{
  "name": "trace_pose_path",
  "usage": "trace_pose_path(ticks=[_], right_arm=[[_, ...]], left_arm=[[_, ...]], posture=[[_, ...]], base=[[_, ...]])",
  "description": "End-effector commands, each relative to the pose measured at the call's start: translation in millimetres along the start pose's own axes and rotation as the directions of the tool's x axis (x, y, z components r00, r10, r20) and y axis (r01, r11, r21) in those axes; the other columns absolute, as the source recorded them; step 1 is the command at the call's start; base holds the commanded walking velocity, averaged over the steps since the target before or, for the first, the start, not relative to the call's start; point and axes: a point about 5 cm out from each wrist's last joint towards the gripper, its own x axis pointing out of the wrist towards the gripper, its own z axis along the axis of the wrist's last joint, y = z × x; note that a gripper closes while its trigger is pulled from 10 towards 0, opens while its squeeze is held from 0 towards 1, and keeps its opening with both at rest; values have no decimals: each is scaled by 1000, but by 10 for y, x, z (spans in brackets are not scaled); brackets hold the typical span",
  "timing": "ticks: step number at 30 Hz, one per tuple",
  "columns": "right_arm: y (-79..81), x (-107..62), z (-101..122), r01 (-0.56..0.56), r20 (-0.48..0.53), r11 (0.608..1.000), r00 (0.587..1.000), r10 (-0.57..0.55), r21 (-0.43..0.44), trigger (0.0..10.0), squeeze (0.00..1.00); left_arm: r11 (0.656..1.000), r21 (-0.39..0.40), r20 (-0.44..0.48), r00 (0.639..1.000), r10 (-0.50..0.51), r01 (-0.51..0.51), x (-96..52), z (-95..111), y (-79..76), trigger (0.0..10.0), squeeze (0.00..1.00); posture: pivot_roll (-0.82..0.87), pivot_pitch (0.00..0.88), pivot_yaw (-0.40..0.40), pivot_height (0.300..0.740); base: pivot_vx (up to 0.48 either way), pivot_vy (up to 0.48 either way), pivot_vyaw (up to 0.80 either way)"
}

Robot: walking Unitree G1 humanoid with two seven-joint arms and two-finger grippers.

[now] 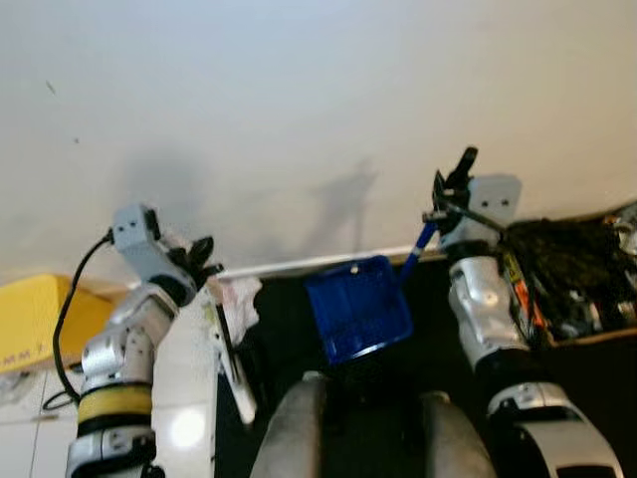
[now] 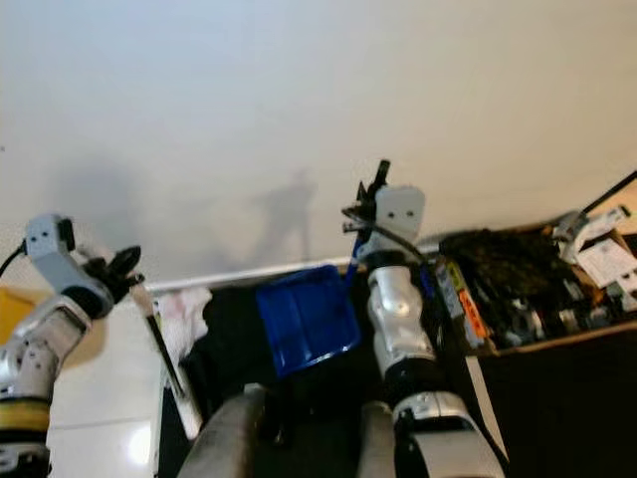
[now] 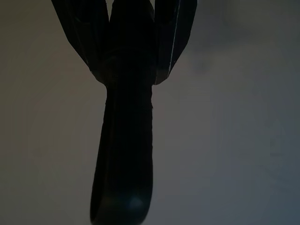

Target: Sweep floor

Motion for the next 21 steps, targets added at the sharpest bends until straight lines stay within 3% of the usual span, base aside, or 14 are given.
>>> trace_pose_path(ticks=[1, 3, 4, 6, 10, 11, 14, 18, 19, 20, 21], right_arm=[[-128, -18, 60, 27, 35, 1000, 999, -27, -13, 10000, 0], [-295, -31, 97, 53, 45, 998, 998, -51, -37, 10000, 0], [-295, -31, 97, 53, 45, 998, 998, -51, -37, 10000, 0], [-483, -55, 124, 83, 50, 994, 996, -79, -68, 10000, 0], [-586, -86, 122, 100, 43, 991, 994, -97, -85, 10000, 0], [-585, -100, 113, 98, 35, 992, 995, -96, -84, 10000, 0], [-526, -104, 101, 85, 26, 994, 996, -83, -72, 10000, 0], [-366, -110, 50, 44, 2, 998, 999, -44, -41, 10000, 0], [-366, -110, 50, 44, 2, 998, 999, -44, -41, 10000, 0], [-302, -117, 27, 28, -7, 999, 1000, -28, -33, 10000, 0], [-302, -117, 27, 28, -7, 999, 1000, -28, -33, 10000, 0]], left_arm=[[999, -49, -41, 999, 17, -19, -55, -148, 116, 10000, 0], [998, -60, -41, 999, 22, -24, -65, -186, 201, 10000, 0], [998, -60, -41, 999, 22, -24, -65, -186, 201, 10000, 0], [994, -111, -20, 1000, 10, -12, -72, -213, 282, 10000, 0], [977, -206, -14, 998, -62, 57, -81, -258, 274, 10000, 0], [948, -293, -9, 991, -132, 123, -80, -305, 232, 10000, 0], [893, -390, 23, 972, -233, 223, -63, -324, 99, 10000, 0], [780, -469, 89, 901, -424, 413, -6, -289, -326, 10000, 0], [780, -469, 89, 901, -424, 413, -6, -289, -326, 10000, 0], [729, -489, 109, 863, -494, 479, 7, -287, -503, 10000, 0], [729, -489, 109, 863, -494, 479, 7, -287, -503, 10000, 0]], posture=[[55, 353, 23, 740], [43, 356, 19, 740], [43, 356, 19, 740], [5, 362, 9, 740], [-8, 364, 1, 740], [-9, 366, -3, 740], [-6, 367, -5, 740], [9, 367, -5, 740], [9, 367, -5, 740], [16, 366, -3, 740], [16, 366, -3, 740]], base=[[0, 0, 0], [0, 0, 0], [0, 0, 0], [0, 0, 0], [0, 0, 0], [0, 0, 0], [0, 0, 0], [0, 0, 0], [0, 0, 0], [0, 0, 0], [0, 0, 0]])
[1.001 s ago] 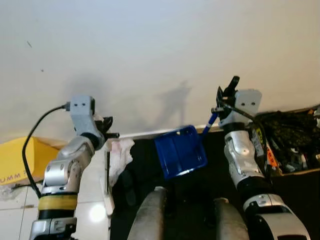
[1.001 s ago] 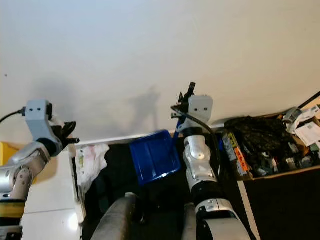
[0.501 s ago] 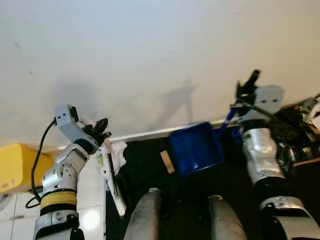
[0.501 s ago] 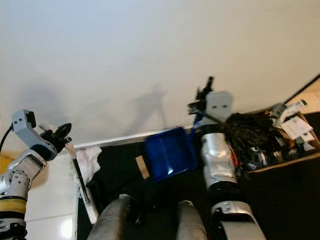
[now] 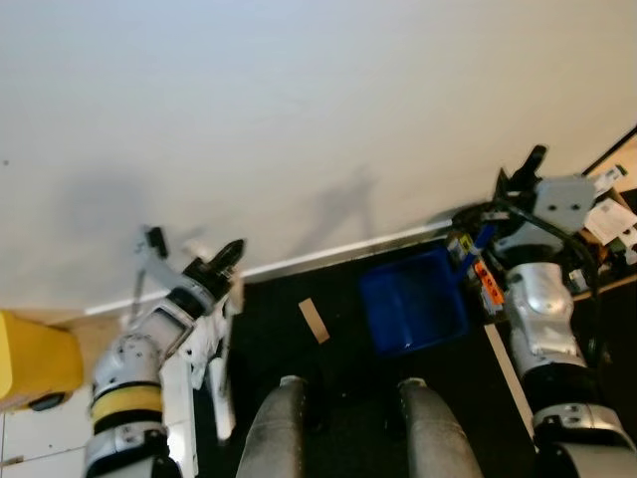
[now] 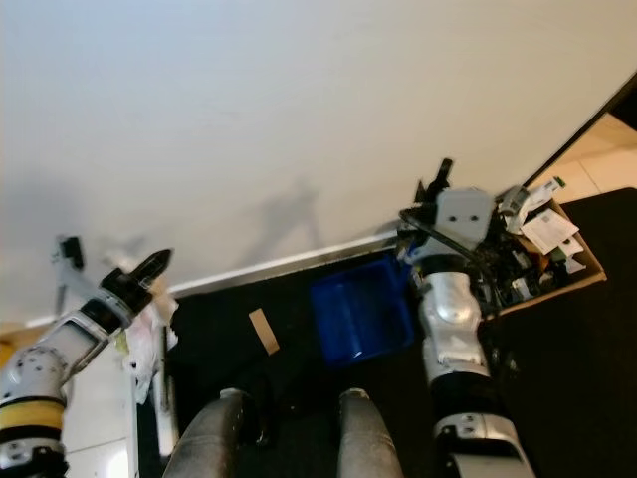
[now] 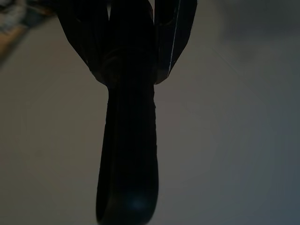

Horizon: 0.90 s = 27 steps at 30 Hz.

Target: Sweep floor

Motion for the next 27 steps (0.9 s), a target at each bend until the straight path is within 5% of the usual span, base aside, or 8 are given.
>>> trace_pose_path(ticks=[1, 16, 19, 20, 27], right_arm=[[11, -23, -3, -3, 3, 1000, 1000, 3, 5, 10000, 0], [47, -31, -38, -7, -15, 1000, 1000, 7, 23, 10000, 0], [69, -34, -51, -10, -20, 999, 1000, 11, 32, 10000, 0], [95, -36, -59, -14, -22, 999, 1000, 15, 37, 10000, 0], [95, -36, -59, -14, -22, 999, 1000, 15, 37, 10000, 0]], left_arm=[[986, -80, 18, 989, -148, 149, 62, -75, -160, 10000, 0], [950, -149, 51, 961, -271, 275, 186, -90, -460, 10000, 0], [943, -91, 42, 947, -318, 321, 188, 6, -641, 10000, 0], [950, 48, -12, 951, -308, 308, 156, 96, -716, 10000, 0], [950, 48, -12, 951, -308, 308, 156, 96, -716, 10000, 0]], posture=[[25, 363, 0, 740], [45, 344, 16, 740], [59, 335, 20, 740], [63, 332, 23, 740], [63, 332, 23, 740]], base=[[0, 0, 0], [0, 0, 0], [0, 0, 0], [0, 0, 0], [0, 0, 0]])
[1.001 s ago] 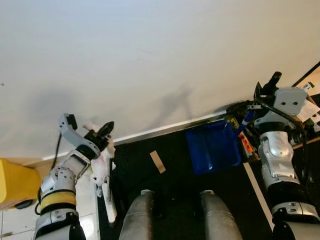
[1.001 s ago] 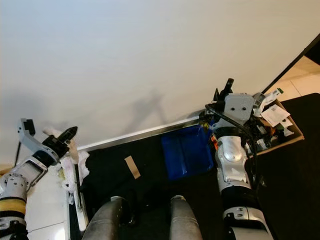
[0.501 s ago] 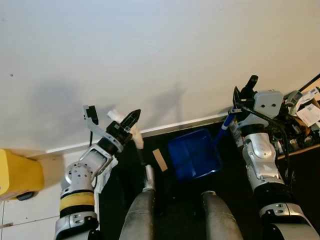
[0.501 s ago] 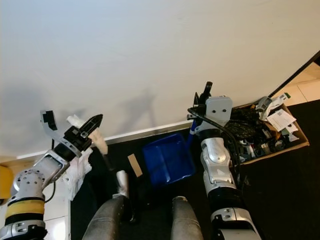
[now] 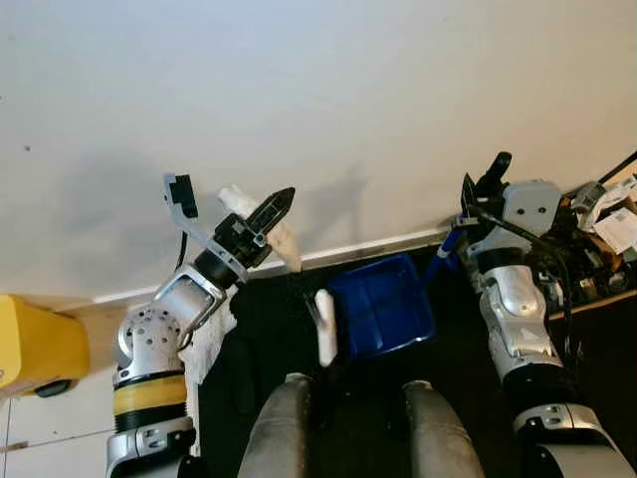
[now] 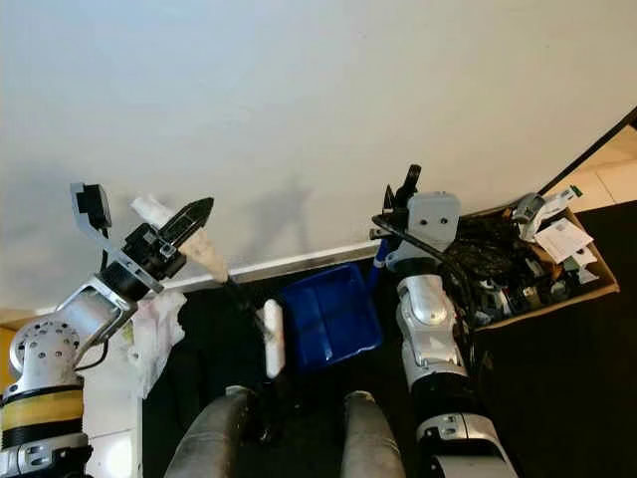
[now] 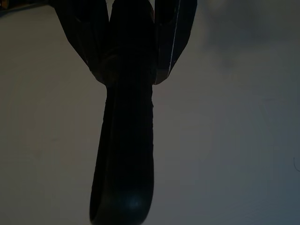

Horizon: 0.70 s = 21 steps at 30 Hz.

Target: Sweep floor

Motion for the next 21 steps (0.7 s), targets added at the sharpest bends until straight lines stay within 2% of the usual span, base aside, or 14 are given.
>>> trace_pose_path(ticks=[1, 2, 3, 4, 5, 7, 8, 10, 13, 14, 15, 16, 20, 21], right_arm=[[3, -27, -35, 2, -11, 1000, 1000, -2, 7, 10000, 0], [50, -40, -51, -13, -13, 1000, 1000, 13, 23, 10000, 0], [91, -50, -65, -25, -16, 999, 1000, 26, 37, 10000, 0], [125, -57, -77, -34, -19, 998, 999, 35, 46, 10000, 0], [148, -61, -86, -38, -21, 998, 999, 39, 50, 10000, 0], [158, -58, -91, -38, -23, 998, 999, 39, 50, 10000, 0], [167, -51, -97, -36, -26, 998, 999, 37, 50, 10000, 0], [167, -51, -97, -36, -26, 998, 999, 37, 50, 10000, 0], [159, -37, -91, -36, -25, 998, 999, 37, 48, 10000, 0], [159, -37, -91, -36, -25, 998, 999, 37, 48, 10000, 0], [134, -36, -93, -35, -26, 998, 999, 36, 44, 10000, 0], [134, -36, -93, -35, -26, 998, 999, 36, 44, 10000, 0], [102, -45, -106, -32, -29, 999, 999, 34, 39, 10000, 0], [97, -48, -109, -32, -30, 999, 999, 33, 37, 10000, 0]], left_arm=[[997, 75, -29, 1000, 9, -6, -50, 60, -25, 10000, 0], [950, 290, -56, 989, 137, -115, -198, 271, 11, 10000, 0], [883, 432, -56, 972, 230, -184, -312, 436, 20, 10000, 0], [816, 528, -37, 954, 299, -235, -405, 559, 24, 10000, 0], [768, 577, -9, 938, 346, -277, -468, 632, 40, 10000, 0], [751, 580, 19, 927, 373, -314, -510, 660, 73, 10000, 0], [710, 597, 69, 905, 420, -375, -572, 707, 131, 10000, 0], [710, 597, 69, 905, 420, -375, -572, 707, 131, 10000, 0], [637, 618, 148, 864, 481, -461, -687, 842, 187, 10000, 0], [637, 618, 148, 864, 481, -461, -687, 842, 187, 10000, 0], [600, 634, 174, 845, 505, -489, -773, 927, 177, 10000, 0], [600, 634, 174, 845, 505, -489, -773, 927, 177, 10000, 0], [546, 665, 189, 822, 537, -509, -888, 990, 212, 10000, 0], [521, 676, 197, 810, 552, -520, -935, 1005, 246, 10000, 0]], posture=[[63, 332, 23, 740], [108, 331, 37, 740], [108, 331, 37, 740], [115, 333, 38, 740], [116, 334, 38, 740], [119, 335, 38, 740], [120, 337, 36, 740], [120, 337, 36, 740], [118, 340, 33, 740], [118, 340, 33, 740], [115, 343, 31, 740], [115, 343, 31, 740], [111, 345, 29, 740], [111, 345, 29, 740]], base=[[0, 0, 0], [0, 0, 0], [0, 0, 0], [0, 0, 0], [0, 0, 0], [0, 0, 0], [0, 0, 0], [0, 0, 0], [0, 0, 0], [0, 0, 0], [0, 0, 0], [0, 0, 0], [0, 0, 0], [0, 0, 0]])
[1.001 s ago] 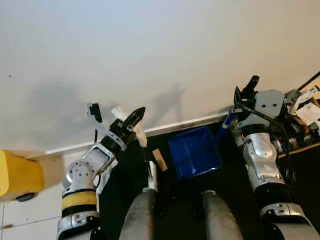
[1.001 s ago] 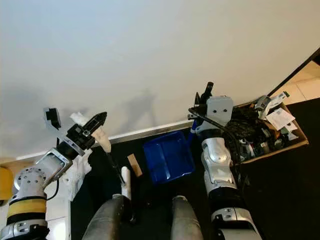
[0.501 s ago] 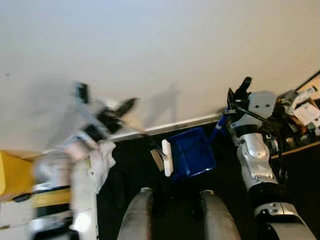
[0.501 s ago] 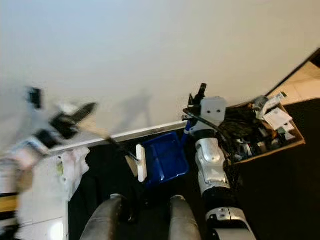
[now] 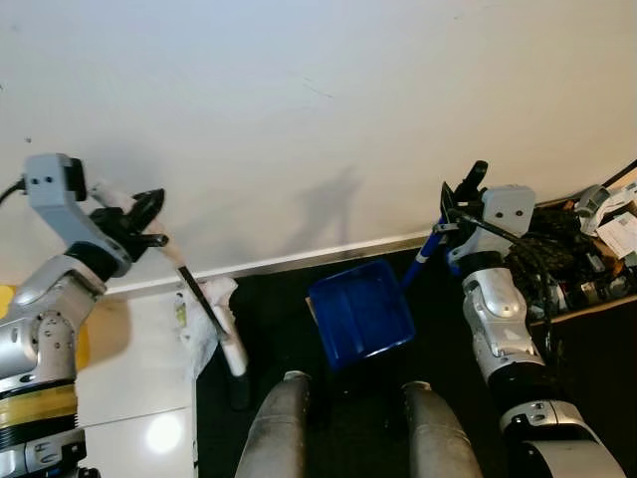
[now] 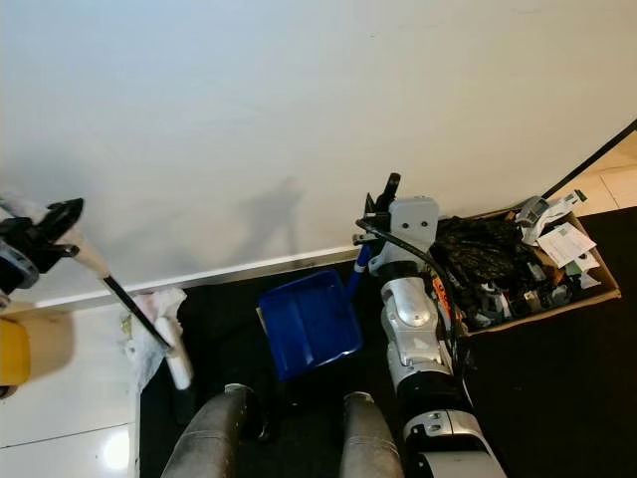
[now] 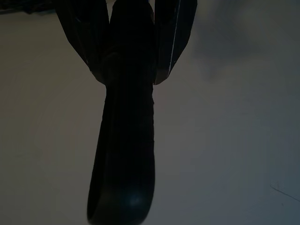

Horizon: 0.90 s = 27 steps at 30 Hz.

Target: Sweep floor

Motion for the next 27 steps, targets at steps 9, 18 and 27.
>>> trace_pose_path(ticks=[9, 18, 27], right_arm=[[-67, -67, -41, 11, 4, 1000, 1000, -11, -9, 10000, 0], [-57, -66, -67, 8, -8, 1000, 1000, -8, -9, 10000, 0], [-61, -78, -78, 11, -11, 1000, 1000, -11, -10, 10000, 0]], left_arm=[[973, 139, 80, 981, 174, -184, -174, 266, 421, 10000, 0], [939, 309, 123, 986, 116, -149, -295, 892, 579, 10000, 0], [897, 382, -73, 960, 270, -223, -480, 348, 940, 10000, 0]], posture=[[104, 346, 17, 740], [120, 342, 24, 740], [101, 345, 21, 740]], base=[[0, 0, 0], [0, 0, 0], [0, 0, 0]])
